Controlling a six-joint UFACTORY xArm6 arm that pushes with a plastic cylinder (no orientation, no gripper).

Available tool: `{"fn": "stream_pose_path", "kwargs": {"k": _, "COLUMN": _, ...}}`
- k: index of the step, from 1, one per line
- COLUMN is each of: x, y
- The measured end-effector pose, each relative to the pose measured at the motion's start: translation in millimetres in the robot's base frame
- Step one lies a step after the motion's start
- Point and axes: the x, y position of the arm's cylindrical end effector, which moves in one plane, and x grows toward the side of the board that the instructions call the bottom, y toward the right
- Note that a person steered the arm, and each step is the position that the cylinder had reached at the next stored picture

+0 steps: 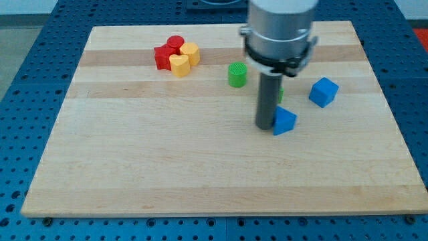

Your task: Push the green star right to the green circle

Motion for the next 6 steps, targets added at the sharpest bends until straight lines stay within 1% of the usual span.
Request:
{"fn": "stream_pose_path", "kwargs": {"k": 2, "x": 0.0, "y": 80.0}}
{"fn": "stream_pose_path", "kwargs": {"k": 3, "x": 0.0, "y": 92.0}}
{"fn": "stream_pose_path", "kwargs": {"k": 4, "x": 0.0, "y": 39.4}}
{"fn": "stream_pose_path", "kwargs": {"k": 5, "x": -14.7, "y": 5.0}}
{"fn": "stream_pose_path", "kwargs": {"k": 6, "x": -56.4, "y": 4.5}}
